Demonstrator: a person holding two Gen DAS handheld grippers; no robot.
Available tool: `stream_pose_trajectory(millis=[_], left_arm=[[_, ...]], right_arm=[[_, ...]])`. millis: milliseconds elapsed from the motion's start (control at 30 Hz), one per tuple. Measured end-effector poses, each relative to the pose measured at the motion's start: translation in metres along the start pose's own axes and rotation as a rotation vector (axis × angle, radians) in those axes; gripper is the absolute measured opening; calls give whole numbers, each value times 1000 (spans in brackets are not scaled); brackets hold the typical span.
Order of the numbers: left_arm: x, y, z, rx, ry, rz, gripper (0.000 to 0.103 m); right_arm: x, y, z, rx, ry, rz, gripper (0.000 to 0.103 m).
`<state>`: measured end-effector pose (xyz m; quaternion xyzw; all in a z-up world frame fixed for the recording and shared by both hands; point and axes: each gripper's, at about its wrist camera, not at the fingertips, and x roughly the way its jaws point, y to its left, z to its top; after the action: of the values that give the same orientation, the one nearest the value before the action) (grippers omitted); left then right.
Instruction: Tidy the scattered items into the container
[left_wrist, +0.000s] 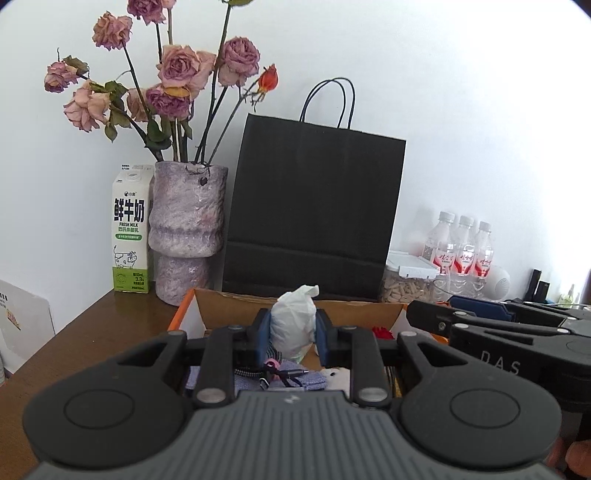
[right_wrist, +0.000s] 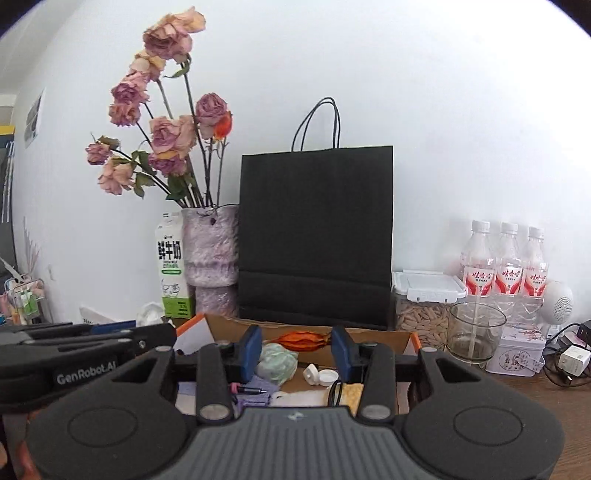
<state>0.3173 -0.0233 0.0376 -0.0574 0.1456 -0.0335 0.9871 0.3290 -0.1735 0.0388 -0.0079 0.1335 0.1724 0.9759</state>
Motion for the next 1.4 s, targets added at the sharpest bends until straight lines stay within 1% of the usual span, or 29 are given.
stream_pose_trajectory(millis=[100,167,233,300,367,400,433,467,500,533,600,633,667,733,800,967,1100,1233,1400], left_arm=[[32,-3,-12,24,41,26,25],[45,-2,-20,40,60,34,25],[52,0,-25,62,55,43,25],[55,2,-27,75,52,54,26],[55,4,-28,73,48,61,29],[54,4,-29,72,44,73,37],[52,5,-30,68,40,85,55],[50,6,-31,62,26,96,65],[45,8,-32,56,-1,122,75],[41,9,-31,60,-28,150,88],[33,11,-30,52,-89,218,103],[27,12,-30,38,-127,238,103],[22,14,-29,27,-146,231,103],[15,16,-28,14,-144,206,103],[7,16,-32,24,-129,191,103],[-19,10,-52,87,-56,161,103],[-47,10,-71,100,6,144,103],[-73,4,-86,106,49,144,103],[-94,-2,-97,94,109,178,103]], right_arm=[[37,-11,-12,-4,54,-19,40],[57,-20,-22,3,101,-29,40],[68,-25,-29,2,131,-35,40],[70,-26,-33,-8,139,-37,40],[70,-26,-35,-13,140,-36,41],[70,-26,-35,-13,139,-37,43],[69,-25,-36,-13,139,-40,60],[69,-25,-37,-13,138,-46,73],[67,-24,-38,-10,131,-51,99],[64,-25,-39,-5,117,-64,103],[58,-27,-39,5,94,-62,103],[56,-29,-39,19,82,-56,103],[53,-30,-39,28,71,-60,103],[47,-29,-41,24,57,-70,103],[40,-27,-44,17,56,-77,103],[4,-19,-56,11,53,-80,103],[-31,-10,-68,6,66,-73,103],[-62,2,-79,-6,94,-64,103],[-92,12,-86,3,126,-60,103]])
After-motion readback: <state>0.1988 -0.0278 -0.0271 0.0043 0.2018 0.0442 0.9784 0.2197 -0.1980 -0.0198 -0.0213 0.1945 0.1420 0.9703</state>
